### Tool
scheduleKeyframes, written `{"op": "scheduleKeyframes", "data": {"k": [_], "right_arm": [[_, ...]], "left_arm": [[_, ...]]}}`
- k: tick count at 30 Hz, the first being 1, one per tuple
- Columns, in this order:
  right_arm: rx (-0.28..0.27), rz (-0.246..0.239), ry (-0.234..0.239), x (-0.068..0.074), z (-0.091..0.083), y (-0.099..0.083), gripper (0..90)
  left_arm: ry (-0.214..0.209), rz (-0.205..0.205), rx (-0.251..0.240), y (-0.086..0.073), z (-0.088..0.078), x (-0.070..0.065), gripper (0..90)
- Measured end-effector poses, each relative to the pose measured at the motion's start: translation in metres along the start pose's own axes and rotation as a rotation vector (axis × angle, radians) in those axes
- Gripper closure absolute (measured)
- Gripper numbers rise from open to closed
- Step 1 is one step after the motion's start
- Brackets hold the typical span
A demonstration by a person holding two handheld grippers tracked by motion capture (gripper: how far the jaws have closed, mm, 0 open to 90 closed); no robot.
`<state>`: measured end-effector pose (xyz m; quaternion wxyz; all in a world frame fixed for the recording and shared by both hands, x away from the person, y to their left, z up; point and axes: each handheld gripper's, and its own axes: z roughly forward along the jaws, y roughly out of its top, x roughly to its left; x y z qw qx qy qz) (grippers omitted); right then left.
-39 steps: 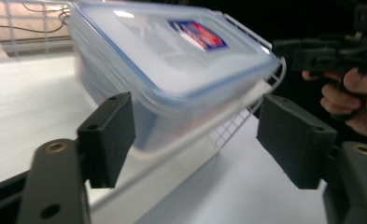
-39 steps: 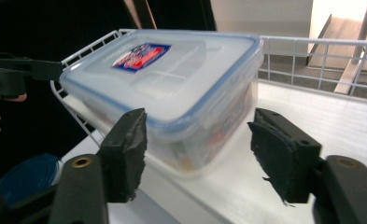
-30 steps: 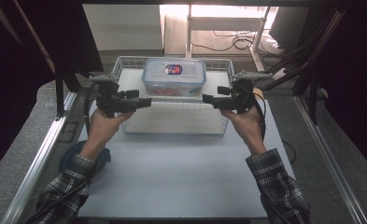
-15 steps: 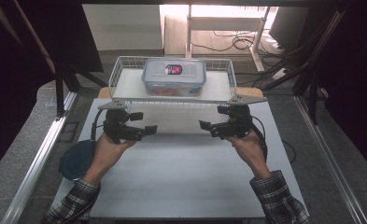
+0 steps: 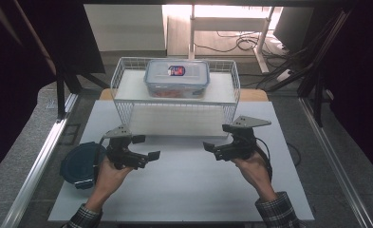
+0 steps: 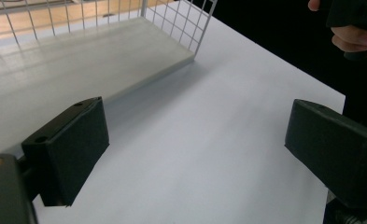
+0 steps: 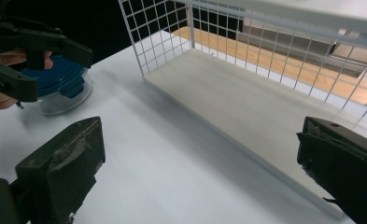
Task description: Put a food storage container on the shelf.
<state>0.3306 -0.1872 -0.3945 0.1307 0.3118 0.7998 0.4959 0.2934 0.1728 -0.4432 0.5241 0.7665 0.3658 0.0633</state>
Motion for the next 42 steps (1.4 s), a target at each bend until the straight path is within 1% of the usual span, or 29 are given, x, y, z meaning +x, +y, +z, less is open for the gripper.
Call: {"op": "scheduleKeyframes", "data": {"k": [3,4,6,8,11,15,17,20,22,24,25,28,29,30,31,32,34,35,37,38,40,42], "right_arm": [[-0.002,-0.005,-0.020,0.004,-0.002,-0.010,0.0],[0.001,-0.010,-0.022,0.004,-0.002,-0.013,0.0],[0.014,-0.016,-0.021,0.006,-0.003,-0.018,0.0],[0.011,-0.020,-0.019,0.008,-0.005,-0.023,0.0],[0.014,-0.026,-0.008,0.011,-0.007,-0.032,0.0],[0.023,-0.040,0.001,0.016,-0.006,-0.047,0.0],[0.034,-0.037,0.000,0.018,-0.006,-0.054,0.0],[0.044,-0.032,-0.006,0.020,-0.007,-0.064,0.0],[0.048,-0.024,-0.009,0.021,-0.008,-0.069,0.0],[0.046,-0.023,-0.015,0.022,-0.009,-0.076,0.0],[0.050,-0.023,-0.019,0.023,-0.009,-0.079,0.0],[0.053,-0.039,-0.036,0.025,-0.010,-0.089,0.0],[0.052,-0.042,-0.038,0.025,-0.011,-0.092,0.0],[0.053,-0.044,-0.039,0.026,-0.011,-0.094,0.0],[0.053,-0.044,-0.039,0.026,-0.011,-0.094,0.0],[0.058,-0.043,-0.043,0.026,-0.012,-0.100,0.0],[0.068,-0.037,-0.041,0.026,-0.012,-0.105,0.0],[0.075,-0.034,-0.041,0.026,-0.012,-0.108,0.0],[0.096,-0.030,-0.041,0.025,-0.010,-0.113,0.0],[0.106,-0.030,-0.041,0.024,-0.010,-0.115,0.0],[0.117,-0.030,-0.042,0.023,-0.008,-0.117,0.0],[0.116,-0.027,-0.042,0.022,-0.008,-0.117,0.0]], "left_arm": [[-0.021,0.007,-0.006,-0.011,0.002,-0.002,4.3],[-0.023,0.012,0.001,-0.014,0.003,-0.003,3.9],[-0.016,0.023,0.010,-0.019,0.005,-0.005,3.3],[-0.014,0.028,0.017,-0.024,0.005,-0.007,3.1],[0.002,0.039,0.032,-0.031,0.005,-0.010,2.7],[0.005,0.049,0.029,-0.040,0.004,-0.013,2.0],[0.009,0.060,0.030,-0.047,0.004,-0.014,1.2],[0.027,0.075,0.040,-0.057,0.006,-0.015,0.2],[0.038,0.077,0.046,-0.064,0.007,-0.016,0.1],[0.036,0.079,0.046,-0.070,0.009,-0.017,0.1],[0.039,0.086,0.054,-0.072,0.010,-0.018,0.2],[0.067,0.116,0.082,-0.078,0.012,-0.021,0.5],[0.067,0.116,0.082,-0.078,0.012,-0.021,0.6],[0.077,0.123,0.100,-0.081,0.014,-0.021,0.7],[0.077,0.123,0.100,-0.081,0.014,-0.021,0.7],[0.081,0.124,0.117,-0.083,0.016,-0.021,0.7],[0.086,0.127,0.125,-0.085,0.017,-0.021,0.7],[0.091,0.130,0.146,-0.087,0.019,-0.020,0.7],[0.094,0.132,0.170,-0.089,0.022,-0.019,0.7],[0.094,0.132,0.170,-0.089,0.022,-0.019,0.7],[0.095,0.125,0.187,-0.091,0.025,-0.017,0.7],[0.099,0.127,0.185,-0.090,0.025,-0.018,0.6]]}}
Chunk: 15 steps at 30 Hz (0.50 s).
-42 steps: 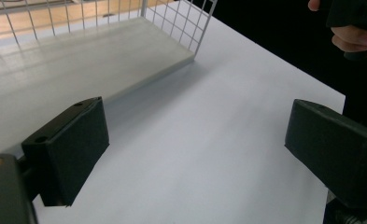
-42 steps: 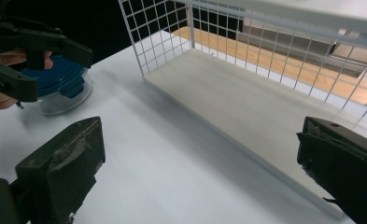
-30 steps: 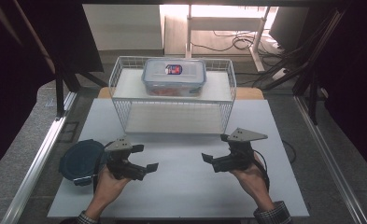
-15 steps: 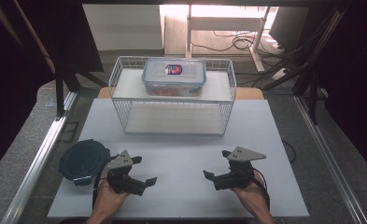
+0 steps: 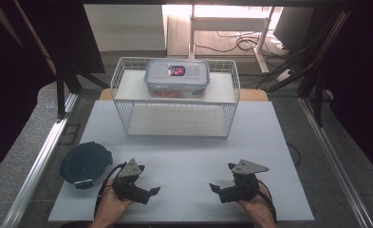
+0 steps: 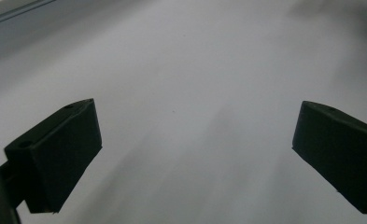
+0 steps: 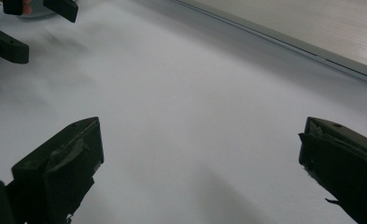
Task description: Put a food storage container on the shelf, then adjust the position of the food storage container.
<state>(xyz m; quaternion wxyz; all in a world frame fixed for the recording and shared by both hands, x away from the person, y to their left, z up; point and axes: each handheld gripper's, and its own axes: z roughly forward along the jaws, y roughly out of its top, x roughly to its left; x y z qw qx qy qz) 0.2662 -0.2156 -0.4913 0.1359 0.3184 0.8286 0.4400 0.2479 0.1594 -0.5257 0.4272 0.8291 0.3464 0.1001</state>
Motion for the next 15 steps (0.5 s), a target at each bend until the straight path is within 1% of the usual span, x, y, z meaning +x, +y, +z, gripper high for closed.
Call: {"op": "scheduleKeyframes", "data": {"k": [4,6,8,11,13,15], "right_arm": [[0.003,-0.004,-0.007,0.000,0.000,0.000,0.0],[0.004,-0.005,-0.009,0.000,0.001,0.000,0.0],[0.009,-0.008,-0.012,0.000,0.002,-0.001,0.0],[0.014,-0.009,-0.016,-0.001,0.003,-0.001,0.0],[0.019,-0.003,-0.019,-0.002,0.005,-0.003,0.0],[0.023,-0.001,-0.017,-0.002,0.006,-0.003,0.1]], "left_arm": [[0.008,0.004,0.000,0.002,-0.002,0.000,0.4],[0.019,-0.004,0.003,0.003,-0.002,0.001,0.3],[0.008,-0.023,-0.003,0.005,-0.004,0.003,0.7],[0.010,-0.028,-0.011,0.007,-0.006,0.005,2.1],[0.046,-0.017,0.005,0.013,-0.010,0.007,4.4],[0.088,0.021,0.033,0.019,-0.013,0.007,7.8]]}}
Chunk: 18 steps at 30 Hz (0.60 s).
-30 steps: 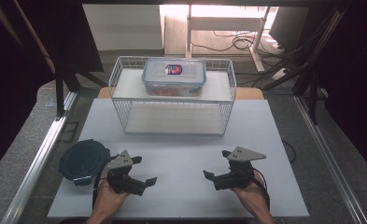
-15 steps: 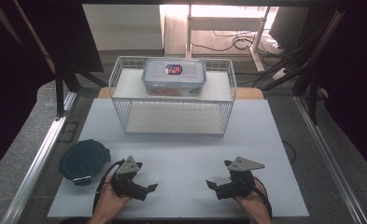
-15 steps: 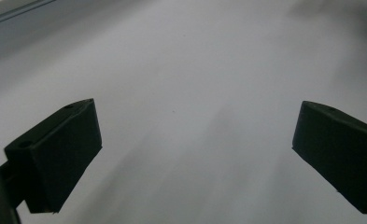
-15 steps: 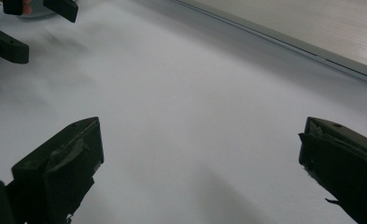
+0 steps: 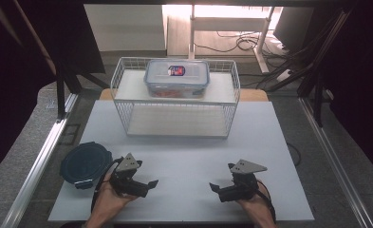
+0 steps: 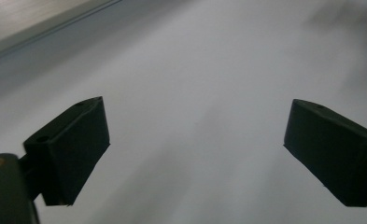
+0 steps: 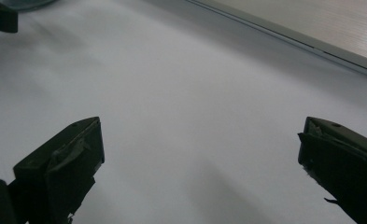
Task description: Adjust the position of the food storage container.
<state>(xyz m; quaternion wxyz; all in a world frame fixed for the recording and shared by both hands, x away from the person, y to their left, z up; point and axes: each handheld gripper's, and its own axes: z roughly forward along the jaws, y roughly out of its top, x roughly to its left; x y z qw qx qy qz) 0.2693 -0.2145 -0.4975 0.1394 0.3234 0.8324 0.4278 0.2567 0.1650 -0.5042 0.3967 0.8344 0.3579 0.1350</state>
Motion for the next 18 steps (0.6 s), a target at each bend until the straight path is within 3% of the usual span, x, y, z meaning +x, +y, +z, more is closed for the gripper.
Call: {"op": "scheduleKeyframes", "data": {"k": [1,4,5,6,7,9,10,11,13,14,15,18], "right_arm": [[0.002,-0.001,0.000,0.000,0.000,0.000,0.1],[0.006,-0.005,-0.004,0.001,0.002,0.000,0.2],[0.006,-0.007,-0.004,0.002,0.002,0.000,0.3],[0.010,-0.010,-0.004,0.002,0.003,0.000,0.3],[0.012,-0.015,-0.005,0.003,0.003,0.000,0.3],[0.016,-0.017,-0.007,0.004,0.004,0.000,0.3],[0.020,-0.018,-0.009,0.004,0.004,0.000,0.4],[0.019,-0.018,-0.010,0.004,0.004,-0.001,0.4],[0.023,-0.020,-0.011,0.004,0.004,-0.001,0.4],[0.023,-0.020,-0.011,0.004,0.004,-0.001,0.4],[0.026,-0.020,-0.011,0.003,0.005,-0.001,0.6],[0.034,-0.027,-0.012,0.004,0.006,-0.001,0.7]], "left_arm": [[0.016,0.011,0.005,0.003,-0.002,0.002,12.4],[0.015,-0.008,-0.004,0.008,-0.008,0.007,25.6],[0.016,-0.022,-0.007,0.012,-0.011,0.012,30.9],[0.052,-0.054,-0.018,0.016,-0.020,0.022,37.4],[0.052,-0.054,-0.018,0.016,-0.020,0.022,41.3],[0.100,-0.116,-0.038,0.017,-0.034,0.042,53.5],[0.100,-0.116,-0.038,0.017,-0.034,0.042,57.7],[0.132,-0.167,-0.045,0.013,-0.044,0.056,63.0],[0.171,-0.216,-0.052,0.007,-0.053,0.070,72.6],[0.171,-0.216,-0.052,0.007,-0.053,0.070,76.7],[0.207,-0.255,-0.052,-0.001,-0.062,0.084,80.5],[0.268,-0.305,-0.056,-0.015,-0.075,0.105,88.5]]}}
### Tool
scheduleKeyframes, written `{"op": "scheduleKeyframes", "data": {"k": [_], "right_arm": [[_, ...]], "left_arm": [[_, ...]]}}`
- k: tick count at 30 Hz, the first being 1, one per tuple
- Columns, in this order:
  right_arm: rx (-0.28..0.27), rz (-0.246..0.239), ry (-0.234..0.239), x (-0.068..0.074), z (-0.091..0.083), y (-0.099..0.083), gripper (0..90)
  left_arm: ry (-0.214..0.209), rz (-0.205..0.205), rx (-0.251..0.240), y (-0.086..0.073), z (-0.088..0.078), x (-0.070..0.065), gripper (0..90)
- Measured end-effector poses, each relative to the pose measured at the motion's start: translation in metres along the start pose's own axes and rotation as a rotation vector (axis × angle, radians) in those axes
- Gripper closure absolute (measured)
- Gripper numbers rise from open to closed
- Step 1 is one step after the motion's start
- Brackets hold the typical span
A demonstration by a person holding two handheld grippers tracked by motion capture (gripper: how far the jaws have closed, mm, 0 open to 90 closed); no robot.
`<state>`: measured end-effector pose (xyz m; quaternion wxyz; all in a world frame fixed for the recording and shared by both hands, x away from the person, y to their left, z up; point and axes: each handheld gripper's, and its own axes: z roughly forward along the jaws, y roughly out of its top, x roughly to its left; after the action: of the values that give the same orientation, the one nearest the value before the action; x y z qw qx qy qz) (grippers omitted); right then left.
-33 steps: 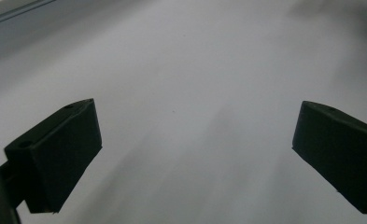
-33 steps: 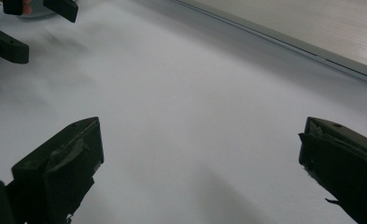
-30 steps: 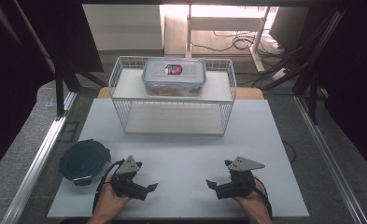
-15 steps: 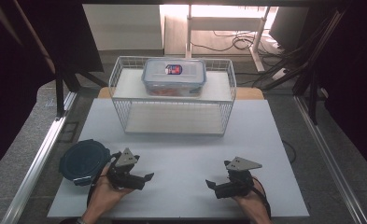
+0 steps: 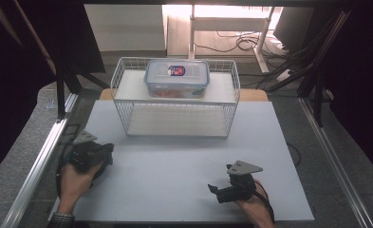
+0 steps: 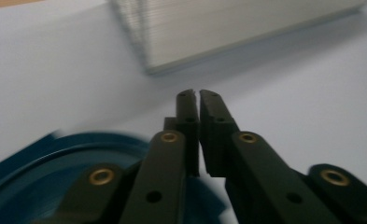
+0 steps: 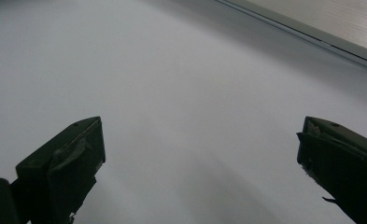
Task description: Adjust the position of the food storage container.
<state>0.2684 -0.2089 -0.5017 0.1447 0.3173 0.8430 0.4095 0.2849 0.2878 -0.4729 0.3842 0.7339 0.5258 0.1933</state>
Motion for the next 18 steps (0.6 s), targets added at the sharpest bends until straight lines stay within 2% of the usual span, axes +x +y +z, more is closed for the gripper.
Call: {"op": "scheduleKeyframes", "data": {"k": [5,6,7,8,9,10,14,18], "right_arm": [[0.009,-0.011,-0.003,0.001,0.001,0.000,1.0],[0.009,-0.011,-0.003,0.001,0.001,0.000,1.0],[0.011,-0.012,-0.004,0.001,0.002,0.000,1.0],[0.011,-0.012,-0.004,0.001,0.002,0.000,1.0],[0.016,-0.012,-0.006,0.001,0.002,0.000,1.0],[0.017,-0.012,-0.007,0.001,0.002,-0.001,1.0],[0.024,-0.013,-0.011,0.001,0.003,-0.001,1.0],[0.035,-0.017,-0.013,0.001,0.003,-0.001,1.1]], "left_arm": [[0.092,-0.091,-0.029,-0.014,-0.015,0.042,89.5],[0.092,-0.091,-0.029,-0.014,-0.015,0.042,89.5],[0.132,-0.129,-0.039,-0.022,-0.021,0.058,89.5],[0.132,-0.129,-0.039,-0.022,-0.021,0.058,89.5],[0.168,-0.176,-0.054,-0.031,-0.026,0.072,89.5],[0.184,-0.192,-0.056,-0.035,-0.029,0.078,89.5],[0.223,-0.233,-0.027,-0.047,-0.029,0.091,89.5],[0.228,-0.246,0.005,-0.052,-0.023,0.094,89.7]]}}
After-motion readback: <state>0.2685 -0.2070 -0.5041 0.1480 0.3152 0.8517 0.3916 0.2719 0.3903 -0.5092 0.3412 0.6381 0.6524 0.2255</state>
